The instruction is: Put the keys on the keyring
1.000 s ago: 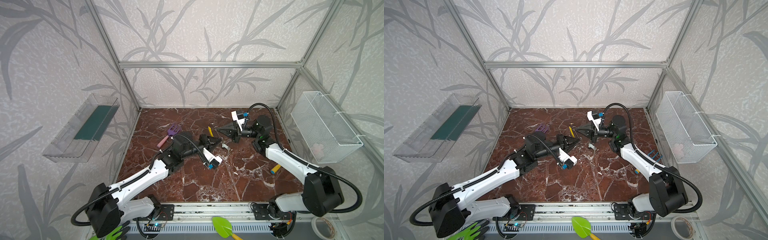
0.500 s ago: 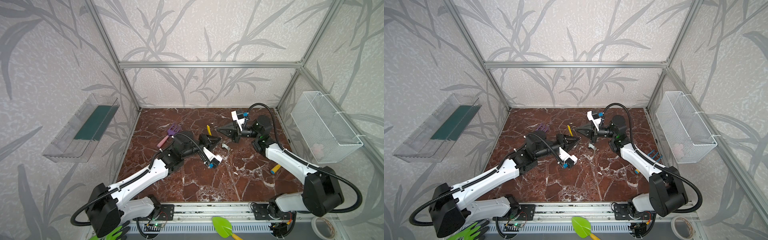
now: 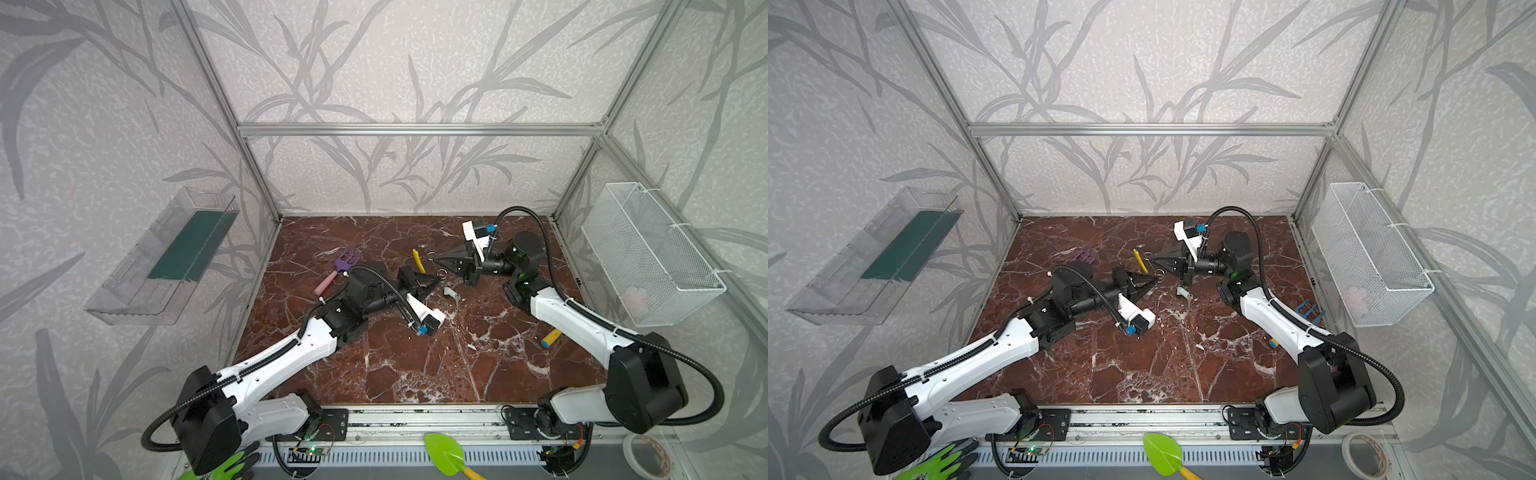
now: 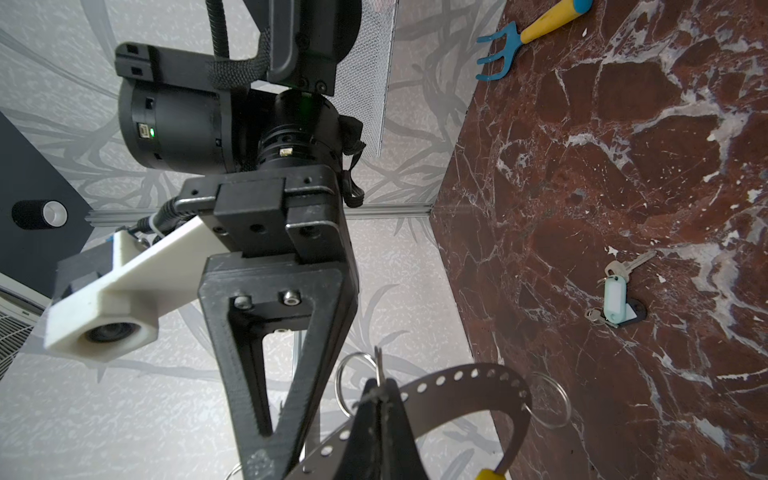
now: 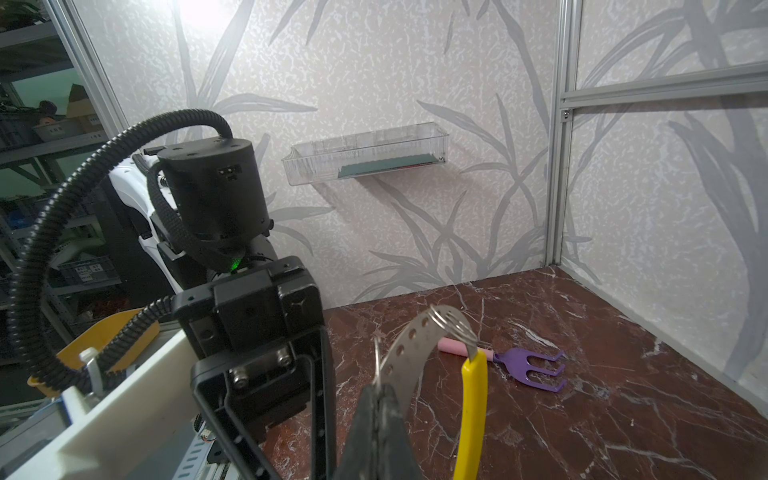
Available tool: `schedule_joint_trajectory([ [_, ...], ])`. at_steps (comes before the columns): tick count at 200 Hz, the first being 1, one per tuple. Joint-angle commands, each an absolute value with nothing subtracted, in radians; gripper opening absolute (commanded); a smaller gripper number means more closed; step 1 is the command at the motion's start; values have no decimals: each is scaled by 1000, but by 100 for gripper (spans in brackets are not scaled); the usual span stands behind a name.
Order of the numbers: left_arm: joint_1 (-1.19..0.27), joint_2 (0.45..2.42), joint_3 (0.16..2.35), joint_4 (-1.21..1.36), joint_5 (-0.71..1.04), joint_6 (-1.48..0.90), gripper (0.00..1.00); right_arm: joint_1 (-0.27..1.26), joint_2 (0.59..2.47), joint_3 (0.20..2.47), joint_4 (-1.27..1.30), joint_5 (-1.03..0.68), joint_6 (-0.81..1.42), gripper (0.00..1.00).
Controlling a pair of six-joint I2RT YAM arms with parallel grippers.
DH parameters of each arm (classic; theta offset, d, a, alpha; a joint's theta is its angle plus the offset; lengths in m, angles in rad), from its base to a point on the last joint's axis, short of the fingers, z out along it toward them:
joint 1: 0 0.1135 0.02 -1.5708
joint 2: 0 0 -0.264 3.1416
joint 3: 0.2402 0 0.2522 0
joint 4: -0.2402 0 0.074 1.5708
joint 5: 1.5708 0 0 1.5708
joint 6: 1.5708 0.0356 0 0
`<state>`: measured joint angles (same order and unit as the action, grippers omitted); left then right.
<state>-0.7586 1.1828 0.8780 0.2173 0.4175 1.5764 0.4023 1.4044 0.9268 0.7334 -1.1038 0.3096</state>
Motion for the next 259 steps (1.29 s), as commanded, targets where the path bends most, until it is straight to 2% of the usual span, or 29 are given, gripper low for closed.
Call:
schedule_joint_trajectory([
  [1,-762,1173,878,260,426,1494,0,408,1411,915,775,-1098,324,0],
  [5,-761,1171,876,271,425,1468,0,407,1411,914,774,-1094,321,5],
  [19,-758,1163,867,310,425,1353,0,393,1407,903,772,-1075,313,33],
  [37,-733,1145,868,302,449,1202,0,334,1379,856,803,-1019,301,43],
  [46,-712,1136,867,278,481,1141,0,297,1360,830,818,-981,293,57],
  [54,-690,1129,870,249,512,1068,0,268,1339,810,822,-954,279,61],
  [85,-607,1096,842,257,648,837,0,238,1237,783,681,-961,92,56],
  [108,-566,1092,826,283,727,726,0,246,1172,757,653,-990,12,44],
  [127,-555,1098,826,281,771,679,0,307,1132,767,559,-1005,-106,34],
  [148,-549,1108,825,297,797,638,0,397,1108,804,383,-987,-267,31],
  [199,-543,1113,834,284,825,607,0,463,1091,794,337,-993,-284,22],
  [259,-543,1122,838,288,838,593,0,478,1125,793,369,-1011,-254,20],
])
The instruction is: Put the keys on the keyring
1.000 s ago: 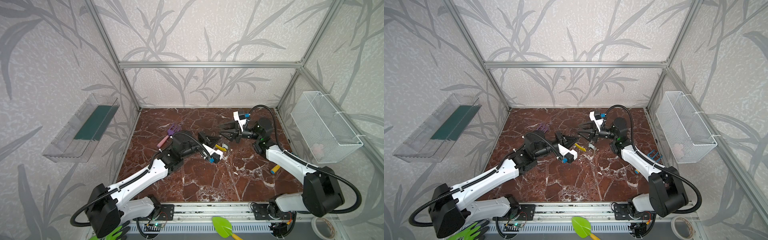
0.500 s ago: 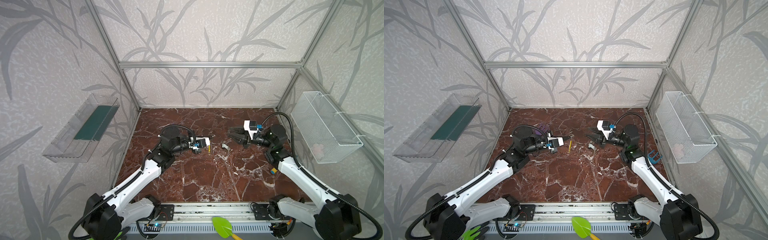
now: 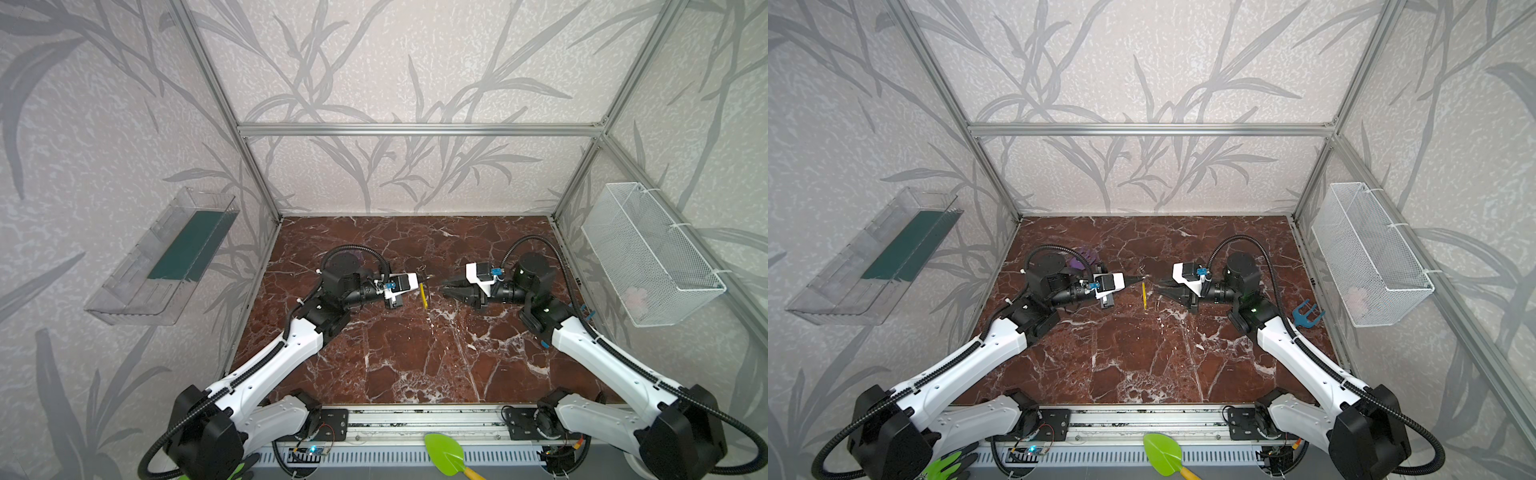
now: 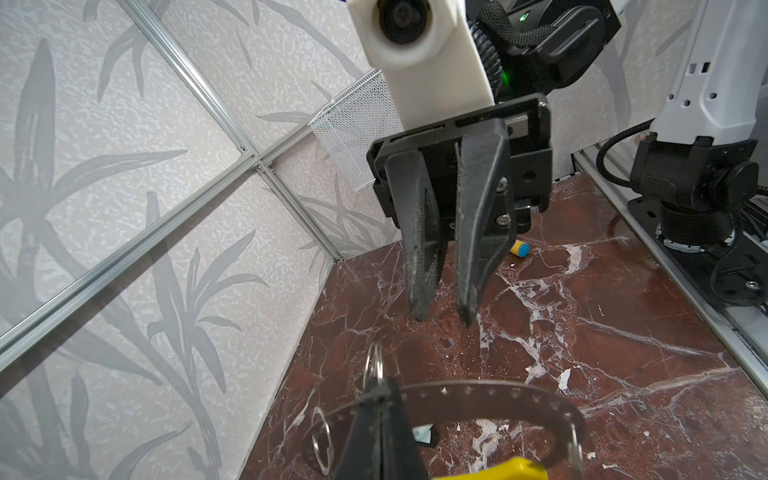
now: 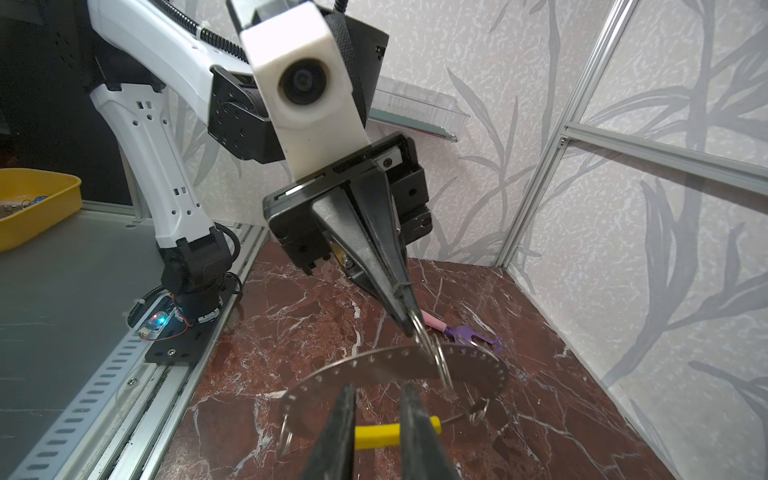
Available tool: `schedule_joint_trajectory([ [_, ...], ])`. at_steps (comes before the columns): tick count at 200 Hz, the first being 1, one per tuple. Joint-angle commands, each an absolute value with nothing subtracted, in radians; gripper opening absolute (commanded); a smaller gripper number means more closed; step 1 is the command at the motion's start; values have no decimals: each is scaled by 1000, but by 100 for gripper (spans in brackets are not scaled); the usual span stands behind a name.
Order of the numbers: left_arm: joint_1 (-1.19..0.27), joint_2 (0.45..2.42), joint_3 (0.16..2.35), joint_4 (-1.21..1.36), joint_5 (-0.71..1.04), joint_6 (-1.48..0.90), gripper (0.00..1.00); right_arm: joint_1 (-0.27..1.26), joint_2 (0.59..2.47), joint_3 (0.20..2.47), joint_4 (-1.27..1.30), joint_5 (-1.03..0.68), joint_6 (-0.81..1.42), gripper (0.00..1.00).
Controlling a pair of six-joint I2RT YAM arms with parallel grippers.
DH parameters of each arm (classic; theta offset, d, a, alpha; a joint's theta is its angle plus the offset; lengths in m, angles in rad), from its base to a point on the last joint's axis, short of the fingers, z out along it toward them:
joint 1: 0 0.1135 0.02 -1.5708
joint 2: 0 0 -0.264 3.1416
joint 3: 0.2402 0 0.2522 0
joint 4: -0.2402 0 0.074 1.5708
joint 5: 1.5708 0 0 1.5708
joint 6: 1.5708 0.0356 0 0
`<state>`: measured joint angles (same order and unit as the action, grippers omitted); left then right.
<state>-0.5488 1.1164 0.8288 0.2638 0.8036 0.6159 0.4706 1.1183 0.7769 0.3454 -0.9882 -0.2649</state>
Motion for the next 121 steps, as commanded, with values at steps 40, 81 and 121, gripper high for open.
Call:
schedule_joint_trajectory([
  [40,-542,1139,843,316,872,580,0,480,1160,801,364,-1001,-242,22],
  [81,-545,1157,851,337,909,566,0,482,1182,796,425,-960,-215,24],
  [121,-545,1169,864,313,928,586,0,483,1194,794,469,-949,-183,25],
])
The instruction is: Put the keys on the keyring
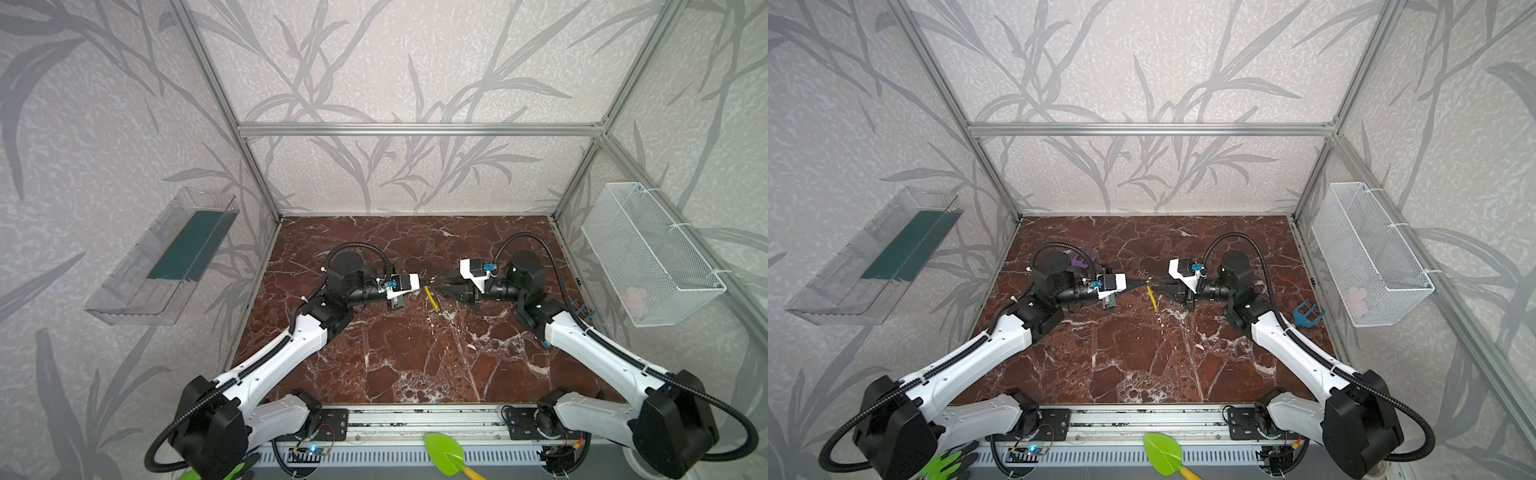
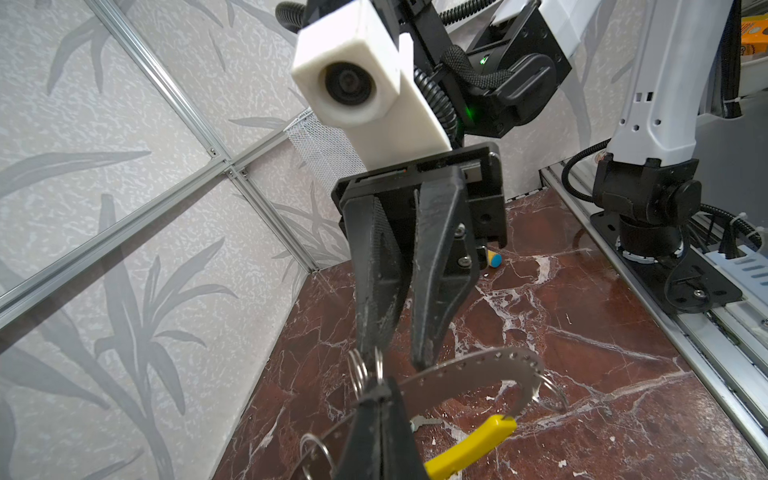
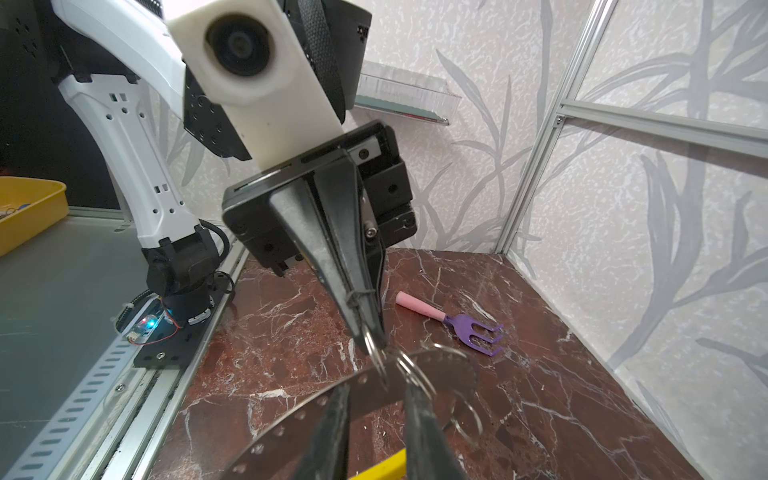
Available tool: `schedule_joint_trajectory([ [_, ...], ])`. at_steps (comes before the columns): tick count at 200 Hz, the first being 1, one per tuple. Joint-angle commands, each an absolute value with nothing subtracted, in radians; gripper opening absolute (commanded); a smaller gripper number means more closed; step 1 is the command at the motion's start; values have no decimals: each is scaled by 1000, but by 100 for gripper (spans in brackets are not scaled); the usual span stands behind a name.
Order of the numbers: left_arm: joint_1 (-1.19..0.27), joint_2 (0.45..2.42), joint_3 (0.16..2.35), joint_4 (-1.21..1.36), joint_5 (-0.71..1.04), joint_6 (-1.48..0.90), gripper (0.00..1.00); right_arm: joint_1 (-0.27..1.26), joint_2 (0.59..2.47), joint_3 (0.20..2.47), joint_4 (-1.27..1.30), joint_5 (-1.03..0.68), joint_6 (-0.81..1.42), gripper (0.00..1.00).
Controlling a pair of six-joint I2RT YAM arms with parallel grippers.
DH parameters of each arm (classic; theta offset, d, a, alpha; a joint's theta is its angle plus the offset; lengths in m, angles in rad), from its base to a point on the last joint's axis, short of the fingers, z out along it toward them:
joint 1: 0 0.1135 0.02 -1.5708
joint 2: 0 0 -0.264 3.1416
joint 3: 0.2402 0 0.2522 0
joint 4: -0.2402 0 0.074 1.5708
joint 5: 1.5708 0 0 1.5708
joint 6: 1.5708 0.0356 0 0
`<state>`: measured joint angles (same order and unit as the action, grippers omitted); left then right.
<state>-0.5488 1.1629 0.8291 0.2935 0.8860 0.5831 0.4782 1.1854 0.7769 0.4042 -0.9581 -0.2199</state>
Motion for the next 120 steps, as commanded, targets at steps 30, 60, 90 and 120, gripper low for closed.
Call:
schedule_joint_trajectory([
  [30,-546,1178,868,313,925,597,0,486,1208,795,500,-974,-161,25],
  [60,-545,1185,874,319,921,601,0,492,1215,798,472,-992,-188,16],
  [90,-547,1168,855,323,856,604,27,492,1194,779,470,-974,-221,1],
  [120,-543,1105,835,235,741,681,48,492,1186,769,486,-954,-221,0],
])
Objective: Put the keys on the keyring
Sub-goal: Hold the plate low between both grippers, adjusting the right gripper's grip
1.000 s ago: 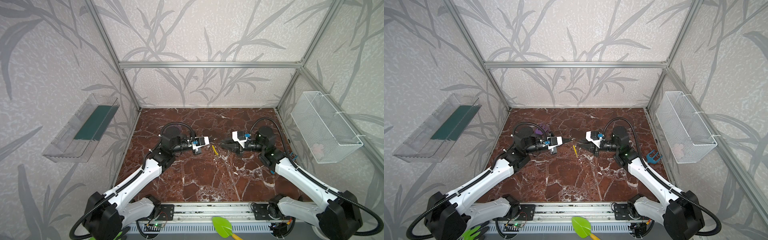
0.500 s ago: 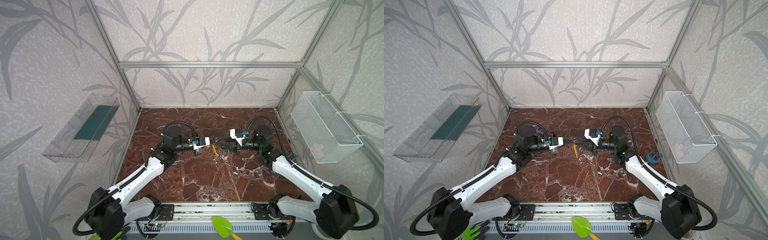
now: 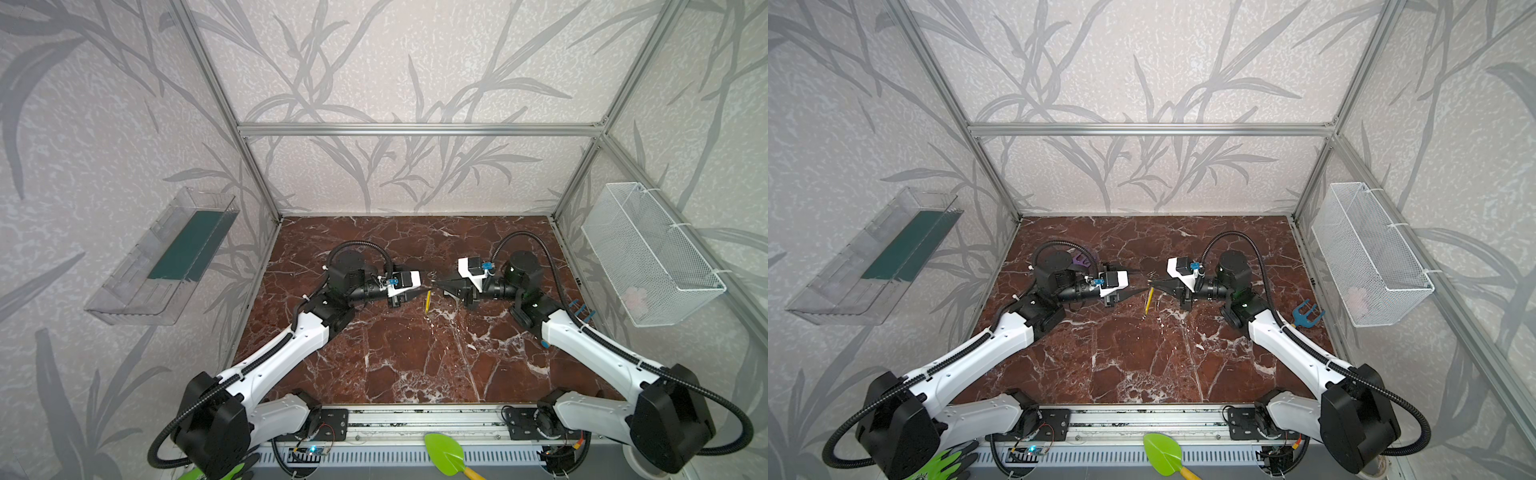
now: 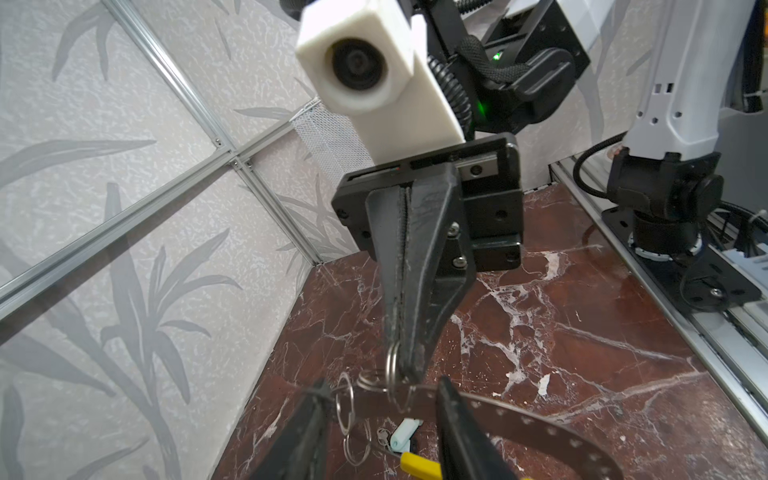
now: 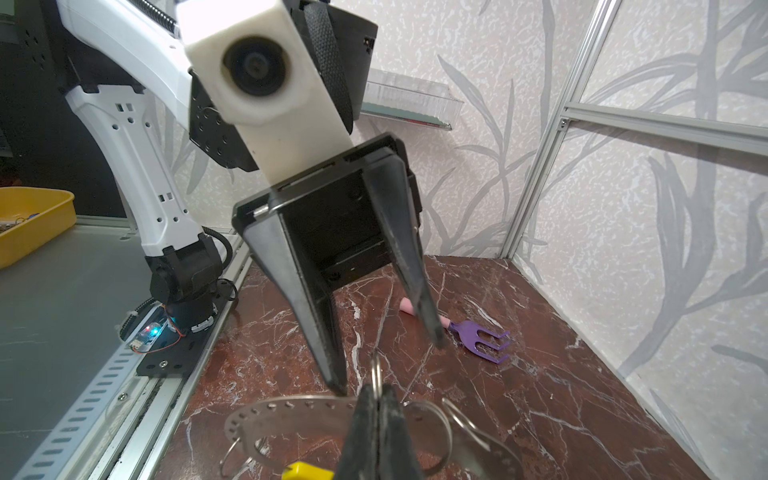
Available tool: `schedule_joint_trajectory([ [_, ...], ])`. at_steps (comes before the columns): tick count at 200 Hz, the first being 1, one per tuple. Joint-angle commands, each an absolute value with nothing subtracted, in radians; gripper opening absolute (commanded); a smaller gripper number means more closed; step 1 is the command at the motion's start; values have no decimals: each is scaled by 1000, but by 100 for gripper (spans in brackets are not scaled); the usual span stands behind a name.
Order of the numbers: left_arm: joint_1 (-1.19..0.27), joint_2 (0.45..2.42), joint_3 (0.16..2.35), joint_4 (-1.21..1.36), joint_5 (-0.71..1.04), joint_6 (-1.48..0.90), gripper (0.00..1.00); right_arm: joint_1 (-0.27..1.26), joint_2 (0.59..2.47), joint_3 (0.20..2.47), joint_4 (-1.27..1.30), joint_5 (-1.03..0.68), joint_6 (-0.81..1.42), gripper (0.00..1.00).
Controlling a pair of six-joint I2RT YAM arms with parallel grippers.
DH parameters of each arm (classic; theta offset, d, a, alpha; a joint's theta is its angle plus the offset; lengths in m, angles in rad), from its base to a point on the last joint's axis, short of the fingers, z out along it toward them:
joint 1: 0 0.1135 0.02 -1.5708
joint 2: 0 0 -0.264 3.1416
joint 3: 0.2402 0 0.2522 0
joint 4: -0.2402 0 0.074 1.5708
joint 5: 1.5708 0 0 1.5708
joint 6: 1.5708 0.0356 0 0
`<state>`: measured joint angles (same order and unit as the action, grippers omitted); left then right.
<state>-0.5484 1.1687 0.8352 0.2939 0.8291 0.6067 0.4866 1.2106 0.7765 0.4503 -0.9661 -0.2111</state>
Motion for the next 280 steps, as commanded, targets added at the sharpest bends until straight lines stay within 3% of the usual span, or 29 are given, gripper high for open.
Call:
schedule_joint_trajectory([
  [1,-543,1102,836,230,740,686,48,492,1185,769,486,-954,-222,0],
  [42,-546,1086,914,0,742,820,35,492,1196,776,474,-956,-236,0],
  [69,-545,1105,912,58,764,747,25,492,1201,754,562,-939,-208,0],
  [124,-545,1173,847,351,807,510,22,499,1238,697,812,-928,-108,0],
  [221,-546,1229,878,333,901,465,21,503,1248,688,857,-915,-124,0],
  [238,-546,1238,883,334,909,465,16,505,1245,686,858,-916,-129,0],
  [259,-545,1239,889,330,916,475,0,510,1243,684,837,-917,-143,0],
  [280,-546,1234,898,314,908,490,0,512,1236,682,804,-912,-158,7],
])
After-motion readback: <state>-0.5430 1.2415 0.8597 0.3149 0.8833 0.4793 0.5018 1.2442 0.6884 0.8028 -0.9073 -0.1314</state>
